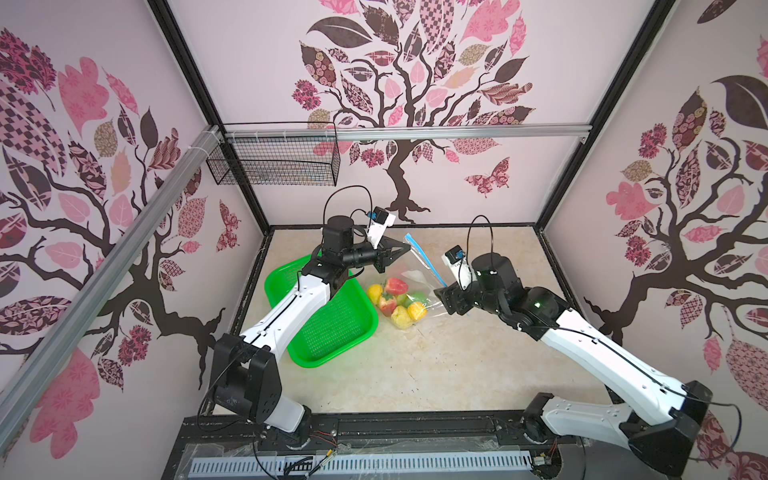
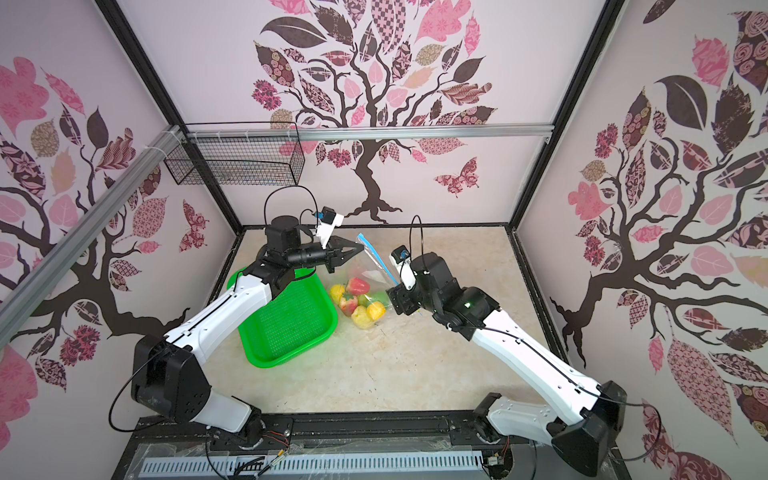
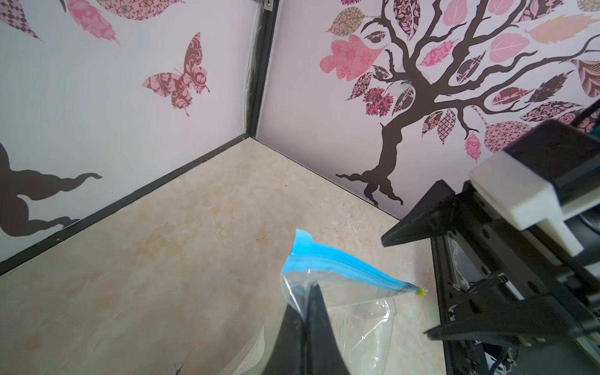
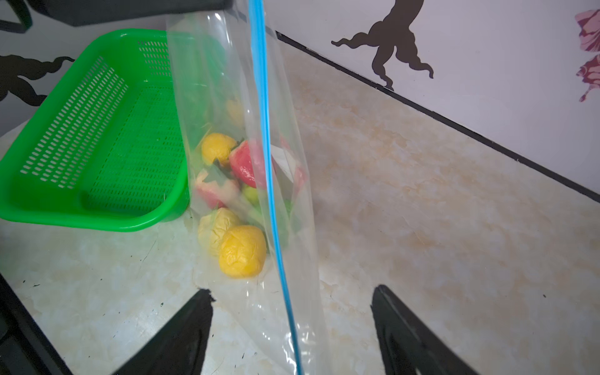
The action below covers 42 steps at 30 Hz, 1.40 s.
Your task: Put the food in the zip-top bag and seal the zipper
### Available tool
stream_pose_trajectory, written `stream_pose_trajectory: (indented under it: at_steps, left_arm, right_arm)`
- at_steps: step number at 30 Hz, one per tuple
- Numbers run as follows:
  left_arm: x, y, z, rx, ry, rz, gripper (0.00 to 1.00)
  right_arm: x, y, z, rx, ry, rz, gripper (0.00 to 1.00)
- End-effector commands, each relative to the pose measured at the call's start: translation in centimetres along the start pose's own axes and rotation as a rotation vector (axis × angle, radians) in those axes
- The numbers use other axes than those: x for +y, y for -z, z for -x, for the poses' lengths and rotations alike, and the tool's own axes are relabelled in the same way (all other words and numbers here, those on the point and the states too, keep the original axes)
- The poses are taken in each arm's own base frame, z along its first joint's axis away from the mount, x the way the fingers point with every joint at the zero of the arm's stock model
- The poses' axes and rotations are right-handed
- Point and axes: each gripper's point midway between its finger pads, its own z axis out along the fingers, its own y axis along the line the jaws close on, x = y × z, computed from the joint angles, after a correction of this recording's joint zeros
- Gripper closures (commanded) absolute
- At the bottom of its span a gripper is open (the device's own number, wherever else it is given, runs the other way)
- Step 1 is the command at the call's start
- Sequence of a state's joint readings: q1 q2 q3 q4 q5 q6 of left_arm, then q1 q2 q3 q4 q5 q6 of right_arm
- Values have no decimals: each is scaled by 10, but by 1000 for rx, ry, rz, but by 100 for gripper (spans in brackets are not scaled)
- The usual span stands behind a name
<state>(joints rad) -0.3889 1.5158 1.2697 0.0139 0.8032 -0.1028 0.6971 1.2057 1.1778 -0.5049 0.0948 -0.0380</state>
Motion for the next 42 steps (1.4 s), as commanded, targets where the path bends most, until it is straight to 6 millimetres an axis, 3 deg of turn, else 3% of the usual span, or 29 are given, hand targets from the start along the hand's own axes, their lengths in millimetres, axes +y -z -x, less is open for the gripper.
stream_pose_trajectory:
  at_steps: [1, 6, 9, 11, 12, 13, 17, 21, 26, 31, 35, 42]
  left_arm:
    - [-12, 6, 24, -49, -70, -20, 100]
    - [-13, 6, 24, -51, -65, -14, 100]
    - [-10, 6, 24, -52, -56, 0, 100]
    - [-8, 5, 25, -56, -48, 10, 95]
    - [-7, 5, 26, -59, -46, 14, 83]
    - [-6, 5, 26, -61, -40, 21, 63]
    - [8, 10, 34, -99, -9, 117, 4]
    - [30, 27, 40, -155, 38, 270, 1]
    - [68, 63, 33, -203, 80, 569, 1]
    - [103, 107, 21, -232, 149, 849, 2]
    - [117, 124, 2, -238, 210, 922, 2]
    - [130, 160, -51, -143, 251, 1145, 2]
  right_arm:
    - [-4, -15, 17, -39, 27, -25, 30]
    - [12, -19, 22, -60, 9, 65, 68]
    - [18, -15, 25, -84, -11, 100, 100]
    - [18, -13, 27, -102, -26, 107, 100]
    - [19, -11, 29, -116, -30, 114, 100]
    - [20, -11, 29, -123, -36, 121, 100]
    - [9, -14, 32, -139, -107, 129, 100]
    - [-22, -27, 26, -135, -241, 115, 100]
    - [-51, -38, 17, -155, -240, 30, 100]
    - [-126, -60, -17, -111, -422, -105, 100]
    - [-172, -73, -53, -107, -567, -201, 98]
    - [-205, -82, -97, -101, -554, -393, 82]
